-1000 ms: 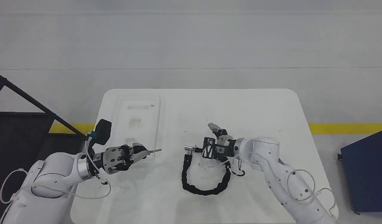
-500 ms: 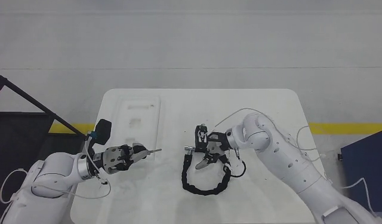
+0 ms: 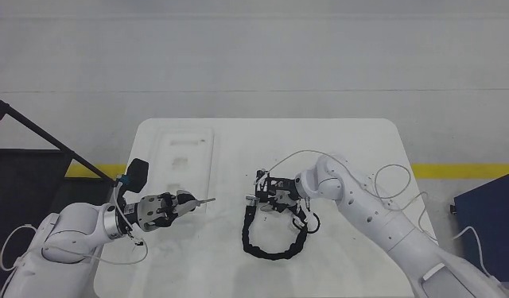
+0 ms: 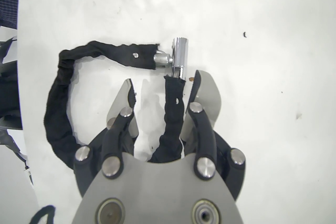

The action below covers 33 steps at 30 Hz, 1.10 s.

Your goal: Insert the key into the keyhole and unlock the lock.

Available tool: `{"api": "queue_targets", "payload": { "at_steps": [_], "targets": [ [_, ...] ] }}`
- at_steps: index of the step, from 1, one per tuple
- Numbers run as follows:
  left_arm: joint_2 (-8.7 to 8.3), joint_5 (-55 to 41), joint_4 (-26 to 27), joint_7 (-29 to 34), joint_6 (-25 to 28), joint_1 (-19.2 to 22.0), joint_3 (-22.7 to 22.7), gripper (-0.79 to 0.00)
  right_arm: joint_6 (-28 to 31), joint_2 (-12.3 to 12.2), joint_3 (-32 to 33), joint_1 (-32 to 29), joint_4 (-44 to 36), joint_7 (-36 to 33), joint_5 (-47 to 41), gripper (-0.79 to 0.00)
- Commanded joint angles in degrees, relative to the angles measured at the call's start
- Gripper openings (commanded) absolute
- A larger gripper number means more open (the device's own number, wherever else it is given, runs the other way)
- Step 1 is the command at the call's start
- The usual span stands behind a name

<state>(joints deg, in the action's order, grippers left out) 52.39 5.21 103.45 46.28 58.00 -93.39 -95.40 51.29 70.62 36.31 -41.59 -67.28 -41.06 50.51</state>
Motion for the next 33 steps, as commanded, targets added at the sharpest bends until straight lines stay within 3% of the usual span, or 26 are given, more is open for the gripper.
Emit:
{"api": "queue_targets", "payload": {
  "at_steps": [1, 14, 22, 26, 33],
  "targets": [
    [0.00, 0.0, 0.0, 0.0, 0.0, 0.0, 0.0, -0.785, 0.2, 0.1, -0.2, 0.1, 0.7, 1.0, 0.4, -0.446],
    [0.00, 0.0, 0.0, 0.0, 0.0, 0.0, 0.0, -0.785, -2.5, 1.0, -2.1, 0.5, 2.6, 2.9, 5.9, -0.514],
    [0.00, 0.0, 0.0, 0.0, 0.0, 0.0, 0.0, -0.785, -3.5, 1.2, -2.4, 0.3, 2.8, 3.9, 7.4, -0.785],
    [0.00, 0.0, 0.0, 0.0, 0.0, 0.0, 0.0, -0.785, -4.4, 1.2, -2.2, 0.0, 2.2, 5.1, 9.1, -0.785],
    [0.00, 0.0, 0.0, 0.0, 0.0, 0.0, 0.0, -0.785, -3.4, -0.4, 1.9, -1.3, -1.5, 14.8, 13.8, -0.785]
  ]
}}
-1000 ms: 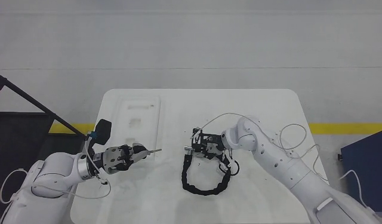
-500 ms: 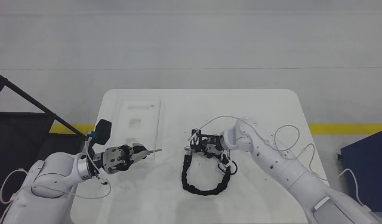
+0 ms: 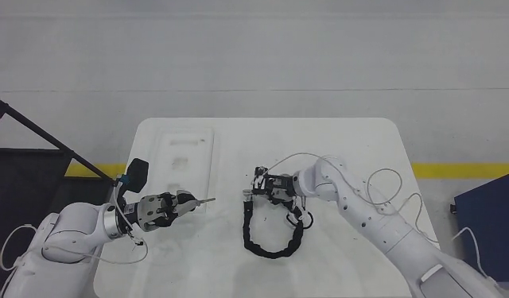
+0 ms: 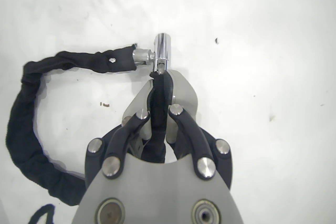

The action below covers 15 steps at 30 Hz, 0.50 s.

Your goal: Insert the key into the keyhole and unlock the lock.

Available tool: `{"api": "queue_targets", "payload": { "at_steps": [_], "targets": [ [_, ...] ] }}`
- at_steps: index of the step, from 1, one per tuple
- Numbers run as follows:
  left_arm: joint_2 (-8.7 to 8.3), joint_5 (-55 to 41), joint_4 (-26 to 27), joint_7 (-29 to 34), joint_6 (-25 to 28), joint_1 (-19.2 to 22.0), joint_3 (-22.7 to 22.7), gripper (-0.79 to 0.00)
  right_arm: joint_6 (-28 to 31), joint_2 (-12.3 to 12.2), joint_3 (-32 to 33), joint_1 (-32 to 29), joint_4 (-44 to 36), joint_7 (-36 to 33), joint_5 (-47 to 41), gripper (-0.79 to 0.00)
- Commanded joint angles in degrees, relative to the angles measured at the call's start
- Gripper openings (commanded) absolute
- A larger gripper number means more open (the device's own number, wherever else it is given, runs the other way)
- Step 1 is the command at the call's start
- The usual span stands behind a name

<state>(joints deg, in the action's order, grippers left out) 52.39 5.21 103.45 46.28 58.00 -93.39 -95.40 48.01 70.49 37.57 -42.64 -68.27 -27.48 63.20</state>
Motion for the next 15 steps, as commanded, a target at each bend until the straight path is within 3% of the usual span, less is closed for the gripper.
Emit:
{"api": "queue_targets", "payload": {
  "at_steps": [1, 7, 15],
  "targets": [
    [0.00, 0.0, 0.0, 0.0, 0.0, 0.0, 0.0, -0.785, -0.4, -0.6, 1.5, -0.6, -1.3, 2.7, 2.5, -0.785],
    [0.00, 0.0, 0.0, 0.0, 0.0, 0.0, 0.0, -0.785, -2.1, -3.1, 6.4, -4.6, -7.3, 12.7, 12.1, -0.785],
    [0.00, 0.0, 0.0, 0.0, 0.0, 0.0, 0.0, -0.785, 5.5, -6.7, 12.1, -10.1, -14.9, 35.8, 25.1, -0.785]
  ]
}}
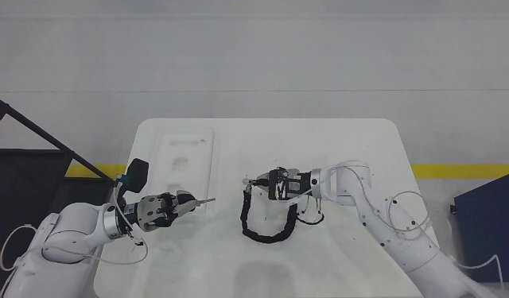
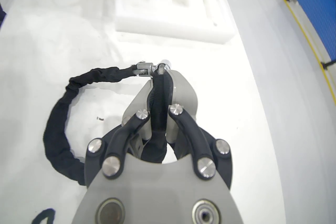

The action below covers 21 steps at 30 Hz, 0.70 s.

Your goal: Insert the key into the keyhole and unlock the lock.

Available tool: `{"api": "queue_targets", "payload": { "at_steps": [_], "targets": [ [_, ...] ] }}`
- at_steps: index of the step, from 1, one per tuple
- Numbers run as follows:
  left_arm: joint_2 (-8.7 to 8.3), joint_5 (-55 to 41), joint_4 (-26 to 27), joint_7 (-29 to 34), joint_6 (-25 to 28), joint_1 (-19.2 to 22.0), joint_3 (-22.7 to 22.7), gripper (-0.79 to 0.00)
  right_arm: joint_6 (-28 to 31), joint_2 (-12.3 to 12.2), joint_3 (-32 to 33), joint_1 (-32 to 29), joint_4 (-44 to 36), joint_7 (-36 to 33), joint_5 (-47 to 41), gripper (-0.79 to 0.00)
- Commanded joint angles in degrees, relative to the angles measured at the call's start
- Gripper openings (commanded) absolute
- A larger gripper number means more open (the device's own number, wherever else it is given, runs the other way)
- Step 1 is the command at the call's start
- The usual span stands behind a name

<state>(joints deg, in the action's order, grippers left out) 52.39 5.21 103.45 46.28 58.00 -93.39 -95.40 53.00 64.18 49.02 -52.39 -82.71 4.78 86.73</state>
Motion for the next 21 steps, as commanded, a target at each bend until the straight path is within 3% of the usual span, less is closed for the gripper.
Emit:
{"api": "queue_targets", "payload": {
  "at_steps": [1, 11, 18, 21],
  "targets": [
    [0.00, 0.0, 0.0, 0.0, 0.0, 0.0, 0.0, -0.785, 1.5, -0.7, 1.1, -0.9, -0.9, 6.7, 3.2, -0.785],
    [0.00, 0.0, 0.0, 0.0, 0.0, 0.0, 0.0, -0.785, 4.4, -3.4, 3.0, -2.0, 2.1, 42.2, 12.6, -0.785],
    [0.00, 0.0, 0.0, 0.0, 0.0, 0.0, 0.0, -0.785, -1.7, -5.4, -2.8, 0.0, 3.5, 48.2, 4.8, -0.785],
    [0.00, 0.0, 0.0, 0.0, 0.0, 0.0, 0.0, -0.785, -1.5, -6.4, -4.8, 1.9, 6.6, 48.0, 6.8, -0.785]
  ]
}}
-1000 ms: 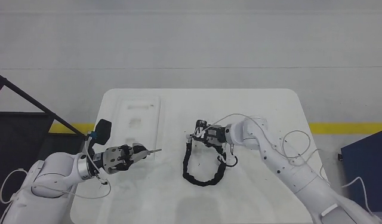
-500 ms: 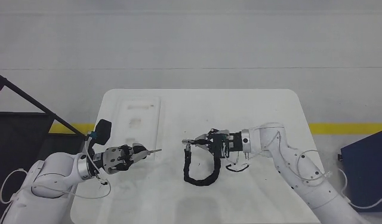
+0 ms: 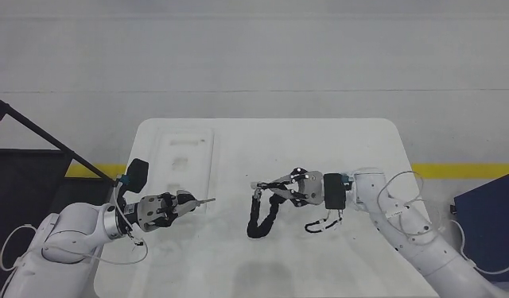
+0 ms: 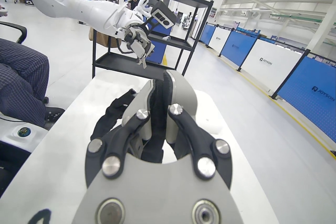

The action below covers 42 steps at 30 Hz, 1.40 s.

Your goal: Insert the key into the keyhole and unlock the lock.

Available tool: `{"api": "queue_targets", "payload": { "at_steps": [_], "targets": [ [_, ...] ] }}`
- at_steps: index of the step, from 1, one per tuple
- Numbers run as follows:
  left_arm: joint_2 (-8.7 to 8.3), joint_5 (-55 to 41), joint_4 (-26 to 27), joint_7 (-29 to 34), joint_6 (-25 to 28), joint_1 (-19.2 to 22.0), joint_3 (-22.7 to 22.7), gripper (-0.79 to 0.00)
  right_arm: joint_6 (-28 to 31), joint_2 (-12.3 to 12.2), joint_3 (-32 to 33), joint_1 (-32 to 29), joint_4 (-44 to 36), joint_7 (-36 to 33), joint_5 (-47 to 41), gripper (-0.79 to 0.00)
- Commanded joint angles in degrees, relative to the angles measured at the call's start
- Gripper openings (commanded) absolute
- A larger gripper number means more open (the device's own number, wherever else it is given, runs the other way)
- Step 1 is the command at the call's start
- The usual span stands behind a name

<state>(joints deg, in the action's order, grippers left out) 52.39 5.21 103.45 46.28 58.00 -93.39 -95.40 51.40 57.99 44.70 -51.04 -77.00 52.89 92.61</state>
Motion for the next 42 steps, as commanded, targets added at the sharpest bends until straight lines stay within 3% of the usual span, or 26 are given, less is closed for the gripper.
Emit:
{"api": "queue_targets", "payload": {
  "at_steps": [1, 5, 16, 22, 35, 36, 37, 38, 39, 42],
  "targets": [
    [0.00, 0.0, 0.0, 0.0, 0.0, 0.0, 0.0, -0.785, 0.7, -0.3, -1.0, 1.2, 2.7, -0.7, 1.9, -0.785],
    [0.00, 0.0, 0.0, 0.0, 0.0, 0.0, 0.0, -0.785, 1.7, 0.3, -2.1, 3.3, 7.6, -7.6, 3.5, -0.785],
    [0.00, 0.0, 0.0, 0.0, 0.0, 0.0, 0.0, -0.785, -3.5, 3.0, -3.1, 3.8, 4.0, -50.0, -5.1, -0.785],
    [0.00, 0.0, 0.0, 0.0, 0.0, 0.0, 0.0, -0.785, -3.5, 3.5, -2.6, 3.0, 1.4, -58.3, -9.3, -0.785],
    [0.00, 0.0, 0.0, 0.0, 0.0, 0.0, 0.0, -0.785, -0.3, 2.5, -0.7, 2.0, -0.8, -72.7, -6.6, -0.767],
    [0.00, 0.0, 0.0, 0.0, 0.0, 0.0, 0.0, -0.785, -0.2, 2.5, -0.7, 1.8, -1.2, -73.7, -6.6, -0.449],
    [0.00, 0.0, 0.0, 0.0, 0.0, 0.0, 0.0, -0.785, -0.1, 2.5, -0.7, 1.6, -1.6, -74.5, -6.8, -0.302],
    [0.00, 0.0, 0.0, 0.0, 0.0, 0.0, 0.0, -0.785, -0.1, 2.5, -0.6, 1.3, -2.1, -75.3, -7.1, -0.043],
    [0.00, 0.0, 0.0, 0.0, 0.0, 0.0, 0.0, -0.785, 0.0, 2.5, -0.5, 1.3, -2.3, -75.6, -7.3, 0.000],
    [0.00, 0.0, 0.0, 0.0, 0.0, 0.0, 0.0, -0.785, -0.1, 2.5, -0.2, 1.0, -3.1, -77.4, -7.6, 0.000]
  ]
}}
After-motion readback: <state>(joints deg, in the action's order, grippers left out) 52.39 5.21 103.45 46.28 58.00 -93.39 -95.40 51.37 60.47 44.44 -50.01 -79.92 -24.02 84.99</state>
